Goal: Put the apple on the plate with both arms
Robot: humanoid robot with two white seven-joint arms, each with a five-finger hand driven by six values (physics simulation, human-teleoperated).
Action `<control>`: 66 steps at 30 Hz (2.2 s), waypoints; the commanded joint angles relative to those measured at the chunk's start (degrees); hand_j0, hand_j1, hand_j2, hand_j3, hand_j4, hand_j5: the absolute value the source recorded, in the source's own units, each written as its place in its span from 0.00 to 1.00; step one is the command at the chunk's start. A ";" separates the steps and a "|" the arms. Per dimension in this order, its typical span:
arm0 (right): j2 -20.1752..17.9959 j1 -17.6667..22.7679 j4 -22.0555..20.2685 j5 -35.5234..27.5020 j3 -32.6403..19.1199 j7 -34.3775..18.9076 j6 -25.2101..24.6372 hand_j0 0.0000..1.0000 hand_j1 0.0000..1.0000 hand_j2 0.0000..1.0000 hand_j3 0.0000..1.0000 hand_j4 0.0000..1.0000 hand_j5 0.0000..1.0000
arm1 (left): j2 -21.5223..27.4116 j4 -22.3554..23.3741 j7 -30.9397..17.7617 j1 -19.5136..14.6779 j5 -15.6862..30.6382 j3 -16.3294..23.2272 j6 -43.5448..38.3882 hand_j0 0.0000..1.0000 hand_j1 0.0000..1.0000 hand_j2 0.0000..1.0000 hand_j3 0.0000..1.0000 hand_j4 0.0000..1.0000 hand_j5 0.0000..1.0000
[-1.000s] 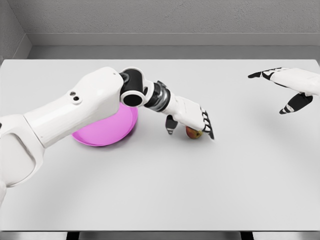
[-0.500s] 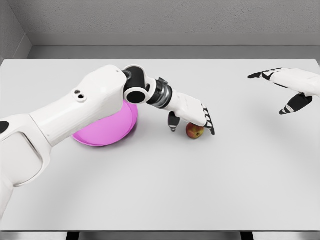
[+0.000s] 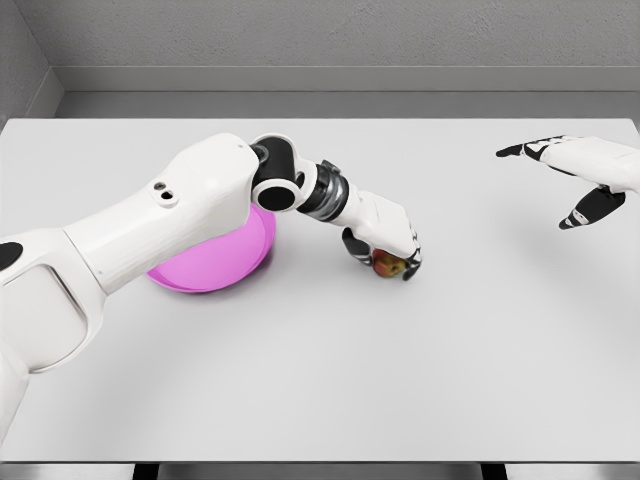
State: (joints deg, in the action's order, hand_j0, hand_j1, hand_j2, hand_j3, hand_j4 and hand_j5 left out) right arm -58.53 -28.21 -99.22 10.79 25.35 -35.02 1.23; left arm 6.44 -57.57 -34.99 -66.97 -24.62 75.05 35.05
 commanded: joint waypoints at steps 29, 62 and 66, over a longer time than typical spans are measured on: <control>-0.10 0.00 -0.01 -0.06 -0.04 0.02 0.00 1.00 1.00 1.00 1.00 1.00 1.00 | 12.10 -8.16 -0.01 -3.16 3.78 -2.63 -0.05 0.09 0.09 0.09 0.09 0.09 0.09; -0.53 0.53 -0.10 -0.06 -0.13 0.02 0.00 1.00 1.00 1.00 1.00 1.00 1.00 | 36.28 -15.91 -0.01 1.84 15.56 -8.34 -0.05 1.00 1.00 1.00 1.00 1.00 1.00; -0.45 0.53 -0.10 -0.06 -0.13 0.02 0.00 1.00 1.00 1.00 1.00 1.00 1.00 | 43.13 -15.29 -0.01 8.61 21.98 -17.30 -0.05 1.00 1.00 1.00 1.00 1.00 1.00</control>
State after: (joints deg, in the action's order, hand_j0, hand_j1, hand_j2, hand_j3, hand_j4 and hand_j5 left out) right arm -58.93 -27.68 -99.32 10.81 25.25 -35.02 1.24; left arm 46.08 -73.13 -35.03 -57.05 -6.29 61.99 35.20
